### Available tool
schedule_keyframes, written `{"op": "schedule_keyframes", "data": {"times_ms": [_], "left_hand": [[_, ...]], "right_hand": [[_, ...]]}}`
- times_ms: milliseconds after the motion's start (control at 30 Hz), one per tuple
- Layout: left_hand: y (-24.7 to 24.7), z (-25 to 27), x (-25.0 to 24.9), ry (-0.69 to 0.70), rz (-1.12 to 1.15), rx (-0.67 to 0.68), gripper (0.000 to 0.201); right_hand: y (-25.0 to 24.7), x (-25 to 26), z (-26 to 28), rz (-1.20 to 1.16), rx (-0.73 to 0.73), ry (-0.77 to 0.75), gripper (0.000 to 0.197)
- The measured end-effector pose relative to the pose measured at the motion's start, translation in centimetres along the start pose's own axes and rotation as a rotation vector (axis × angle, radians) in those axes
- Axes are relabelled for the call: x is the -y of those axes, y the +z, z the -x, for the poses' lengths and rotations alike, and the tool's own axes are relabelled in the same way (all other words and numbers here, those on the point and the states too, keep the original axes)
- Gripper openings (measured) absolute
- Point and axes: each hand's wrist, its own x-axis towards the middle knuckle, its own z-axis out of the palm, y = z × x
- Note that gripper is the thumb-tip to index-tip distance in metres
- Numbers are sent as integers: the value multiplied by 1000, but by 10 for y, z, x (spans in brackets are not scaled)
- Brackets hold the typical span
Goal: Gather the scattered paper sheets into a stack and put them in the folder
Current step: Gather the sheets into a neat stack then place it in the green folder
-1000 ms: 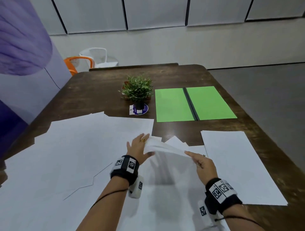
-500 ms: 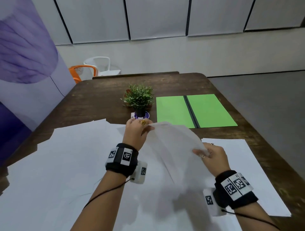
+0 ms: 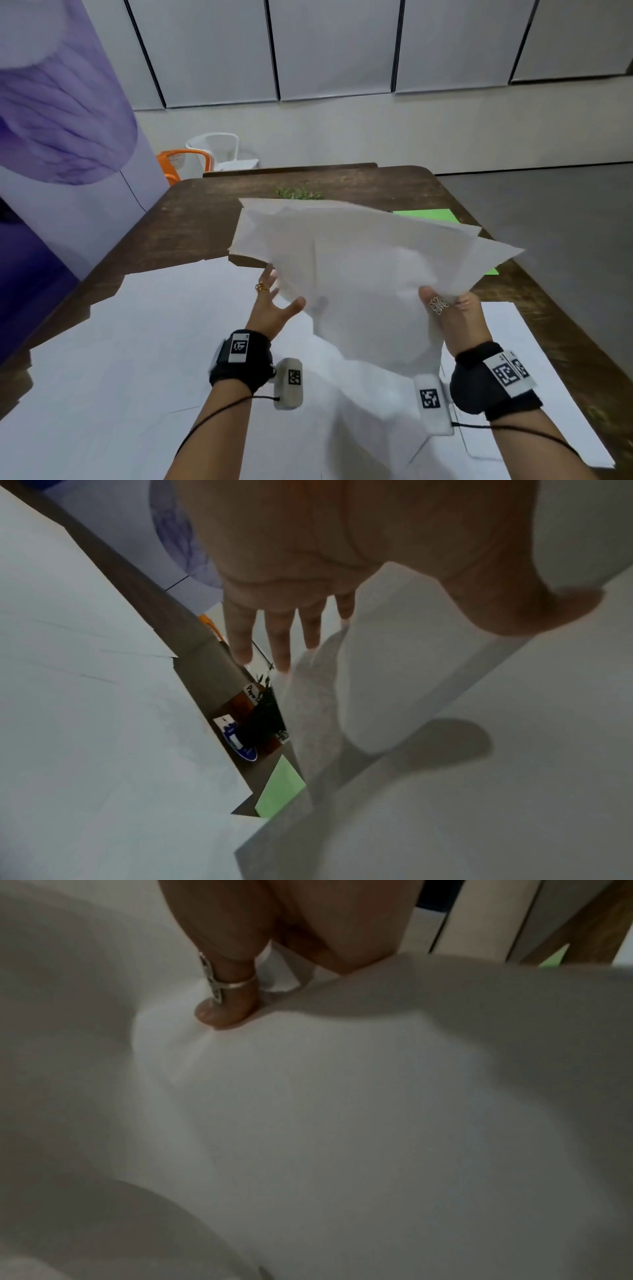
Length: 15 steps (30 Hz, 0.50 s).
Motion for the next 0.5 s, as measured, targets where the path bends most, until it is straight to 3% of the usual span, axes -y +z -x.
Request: {"op": "schedule_keyframes", "data": {"times_ms": [100,167,267,300,400,500], "left_hand": [[0,0,5,-66,132,-116,92],[-3,1,9,-81,230,-227,81],[-11,2,17,-68,259,-308,54],[-12,4,18,-62,233,-316,43],[-13,10,27,-30,225,-312,28],[-9,13,28,16,254,-301,33]], "right_hand": [[2,-5,-6,-54,-15,13,14],[1,-9,-9,-149,24,24,9],[-5,-31,-13,-77,56,86,62],[-5,-38,-12,-4,41,122,62],[-5,-60,-6,277,24,166,30],[-1,-73,-7,313,-10,176,20]]}}
